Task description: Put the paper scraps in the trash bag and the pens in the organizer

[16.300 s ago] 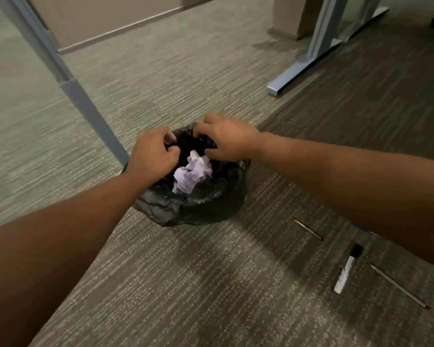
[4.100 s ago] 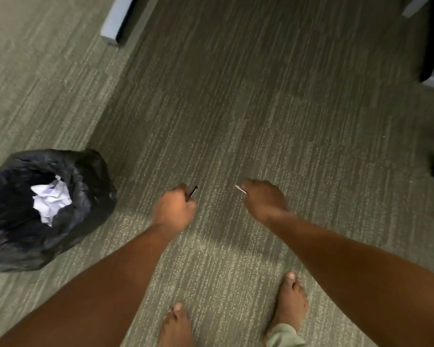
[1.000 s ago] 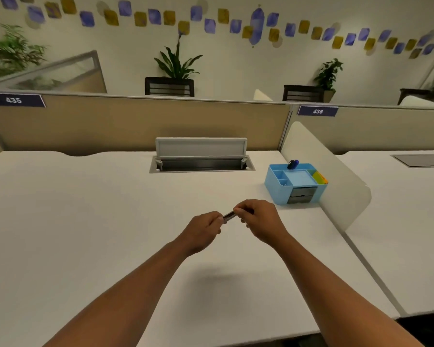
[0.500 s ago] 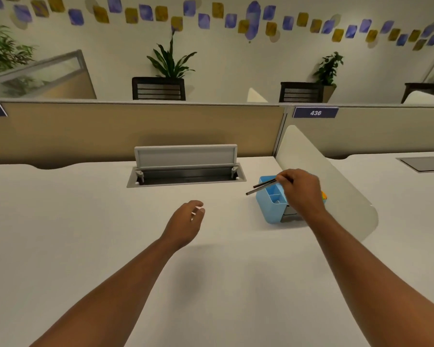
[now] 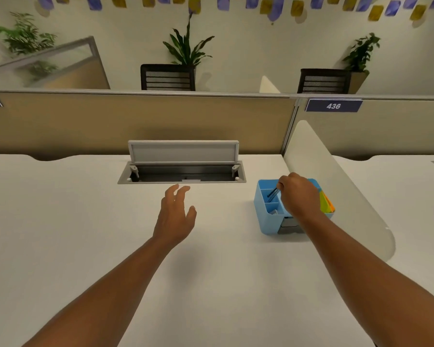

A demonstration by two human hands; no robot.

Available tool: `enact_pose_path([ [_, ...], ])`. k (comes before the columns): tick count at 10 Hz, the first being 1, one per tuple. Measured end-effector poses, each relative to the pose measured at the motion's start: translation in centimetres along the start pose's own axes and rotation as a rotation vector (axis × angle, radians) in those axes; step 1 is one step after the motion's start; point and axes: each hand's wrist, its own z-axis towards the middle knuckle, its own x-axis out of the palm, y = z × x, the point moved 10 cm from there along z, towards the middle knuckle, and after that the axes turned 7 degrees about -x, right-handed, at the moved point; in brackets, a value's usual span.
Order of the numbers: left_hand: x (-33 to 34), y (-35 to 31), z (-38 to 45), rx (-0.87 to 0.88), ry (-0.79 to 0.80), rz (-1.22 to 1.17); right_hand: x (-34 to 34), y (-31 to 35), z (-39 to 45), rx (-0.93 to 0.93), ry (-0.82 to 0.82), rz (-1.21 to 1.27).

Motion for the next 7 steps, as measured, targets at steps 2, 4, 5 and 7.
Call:
enact_pose_path([
  [2, 0.3, 0.8, 0.1, -0.016, 0.001, 0.047, 4.0, 0.6, 1.0, -0.019, 0.215, -0.04],
  [4, 0.0, 2.5, 0.4, -0.052, 0.011, 0.064, 5.6, -0.1, 0.9, 0.015, 0.262, -0.032],
  [5, 0.0, 2.8, 0.6, -0.051, 0.024, 0.069, 4.4, -0.1, 0.5, 0.06, 0.142, -0.007],
  [7, -0.8, 1.8, 1.1, 0.033, 0.025, 0.054, 2.4, 5.1, -0.5, -0.052, 0.052, -0.064],
])
